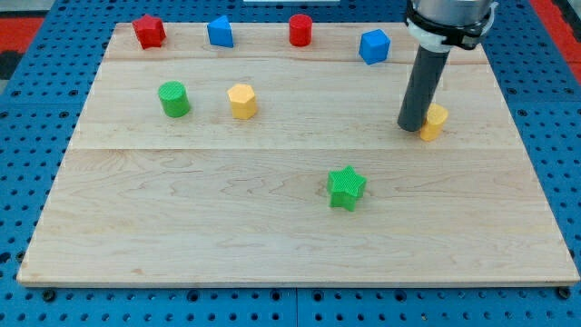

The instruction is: Place your arm to the top of the blue cube

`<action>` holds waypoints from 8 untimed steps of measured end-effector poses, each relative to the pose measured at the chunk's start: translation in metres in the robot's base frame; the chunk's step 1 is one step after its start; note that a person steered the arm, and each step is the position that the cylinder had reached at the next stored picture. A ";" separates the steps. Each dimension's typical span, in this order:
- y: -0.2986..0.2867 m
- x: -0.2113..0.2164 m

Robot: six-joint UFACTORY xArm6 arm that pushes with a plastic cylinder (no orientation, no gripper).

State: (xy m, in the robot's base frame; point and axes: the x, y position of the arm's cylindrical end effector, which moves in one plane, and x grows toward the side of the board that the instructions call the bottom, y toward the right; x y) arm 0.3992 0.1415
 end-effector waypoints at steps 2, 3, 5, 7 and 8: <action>-0.043 -0.064; -0.030 -0.055; -0.028 -0.027; 0.022 -0.107; 0.028 -0.143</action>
State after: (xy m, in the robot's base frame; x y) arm 0.2565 0.1697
